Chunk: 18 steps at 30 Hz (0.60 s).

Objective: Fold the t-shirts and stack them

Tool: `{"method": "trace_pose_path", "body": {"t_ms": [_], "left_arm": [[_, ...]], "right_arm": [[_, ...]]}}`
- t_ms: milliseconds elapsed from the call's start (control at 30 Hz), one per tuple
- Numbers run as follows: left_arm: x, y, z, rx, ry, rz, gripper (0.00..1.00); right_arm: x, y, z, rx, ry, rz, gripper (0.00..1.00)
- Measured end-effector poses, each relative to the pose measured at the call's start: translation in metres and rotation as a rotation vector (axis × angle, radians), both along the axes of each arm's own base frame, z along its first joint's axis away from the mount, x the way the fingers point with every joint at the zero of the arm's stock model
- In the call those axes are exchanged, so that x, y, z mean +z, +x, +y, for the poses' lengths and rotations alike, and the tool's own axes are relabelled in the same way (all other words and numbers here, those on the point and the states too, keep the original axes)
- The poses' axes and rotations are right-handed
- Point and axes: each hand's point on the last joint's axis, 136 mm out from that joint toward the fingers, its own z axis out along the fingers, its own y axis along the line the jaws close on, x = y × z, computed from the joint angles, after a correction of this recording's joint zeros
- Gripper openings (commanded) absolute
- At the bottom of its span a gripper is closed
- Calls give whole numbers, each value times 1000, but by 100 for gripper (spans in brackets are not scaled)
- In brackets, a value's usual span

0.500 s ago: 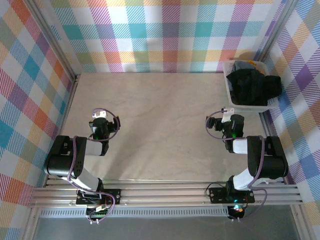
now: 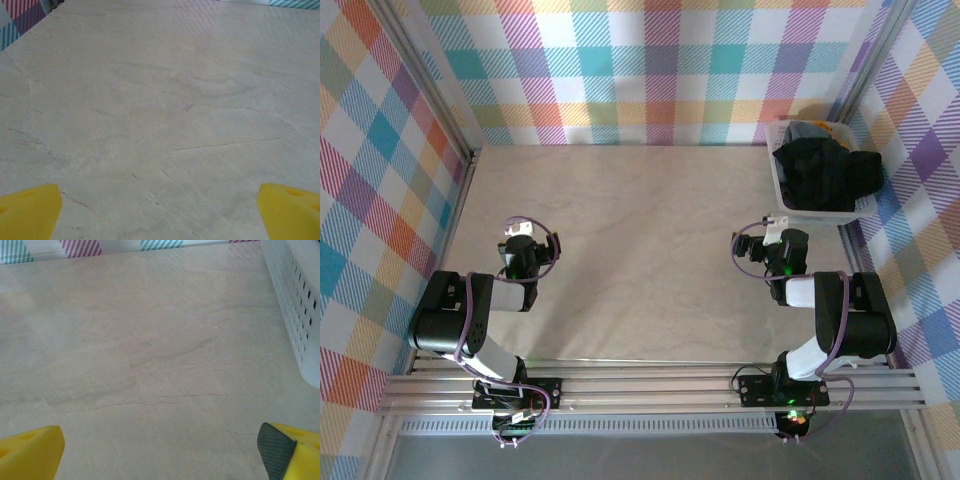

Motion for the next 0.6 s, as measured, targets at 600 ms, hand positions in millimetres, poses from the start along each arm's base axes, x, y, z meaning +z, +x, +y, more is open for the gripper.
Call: {"method": "trace_pose_path", "body": {"t_ms": [600], "left_arm": [[154,-6,-4,170,-119,-217,100]], "right_arm": [[245,46,48,-70,44,-246,100]]}}
